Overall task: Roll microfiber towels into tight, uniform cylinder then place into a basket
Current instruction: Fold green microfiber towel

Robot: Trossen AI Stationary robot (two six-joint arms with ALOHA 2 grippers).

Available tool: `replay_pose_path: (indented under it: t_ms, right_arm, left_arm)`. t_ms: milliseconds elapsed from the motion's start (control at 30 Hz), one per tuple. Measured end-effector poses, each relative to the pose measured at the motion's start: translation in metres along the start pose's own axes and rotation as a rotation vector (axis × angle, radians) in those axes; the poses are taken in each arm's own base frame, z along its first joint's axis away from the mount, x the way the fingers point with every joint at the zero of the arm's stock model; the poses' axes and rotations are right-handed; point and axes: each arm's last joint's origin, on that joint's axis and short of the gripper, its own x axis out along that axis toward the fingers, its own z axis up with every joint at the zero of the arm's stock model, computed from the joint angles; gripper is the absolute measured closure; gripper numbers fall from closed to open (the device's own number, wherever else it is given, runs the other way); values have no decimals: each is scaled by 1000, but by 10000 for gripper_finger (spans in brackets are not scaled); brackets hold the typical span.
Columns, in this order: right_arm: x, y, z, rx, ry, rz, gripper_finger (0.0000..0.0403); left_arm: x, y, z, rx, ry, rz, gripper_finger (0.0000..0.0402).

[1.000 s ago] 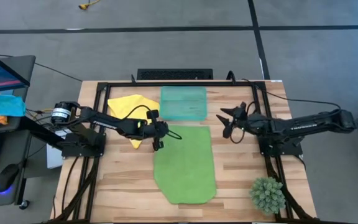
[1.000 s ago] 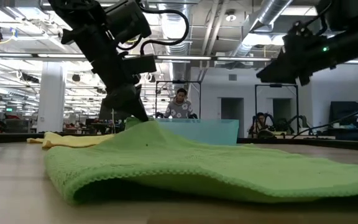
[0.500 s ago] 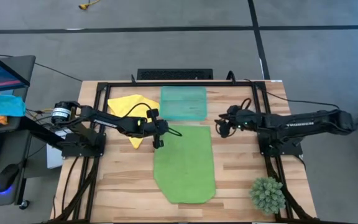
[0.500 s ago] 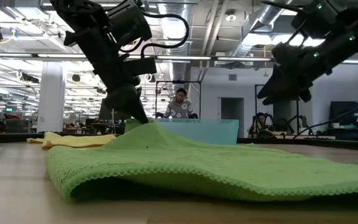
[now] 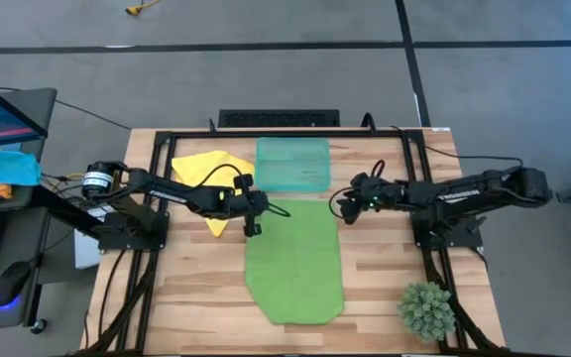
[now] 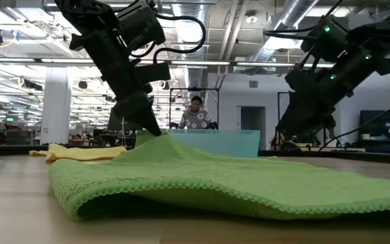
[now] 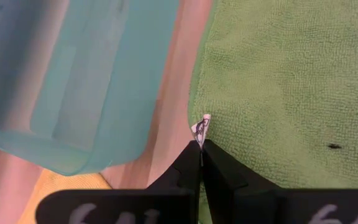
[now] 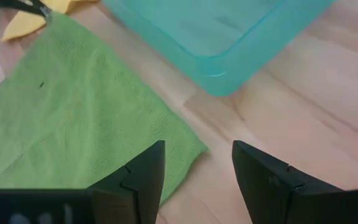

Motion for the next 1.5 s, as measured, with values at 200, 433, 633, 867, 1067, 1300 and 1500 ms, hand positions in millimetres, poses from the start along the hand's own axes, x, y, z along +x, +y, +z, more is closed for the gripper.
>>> replay_pose_path:
  t_ms: [200,433,633,867,1067,1300,1500]
  right_arm:
    - [15,2,-1,41,62,-36,193]
    - [38,6,3,28,120,-80,193]
    - [51,11,6,17,167,-63,193]
    - [59,13,6,-15,203,-48,193]
    - [58,15,9,-29,234,-54,214]
    - [57,14,9,-67,273,-71,311]
    - [55,18,18,-118,329,-69,392]
  left_arm:
    - [0,0,0,11,-1,1,401]
    - [0,0,0,10,-3,1,401]
    - [0,0,0,10,-3,1,401]
    - [0,0,0,10,-3,2,401]
    - [0,0,0,10,-3,2,401]
    - [0,0,0,9,-2,2,401]
    - [0,0,0,-4,-2,11,401]
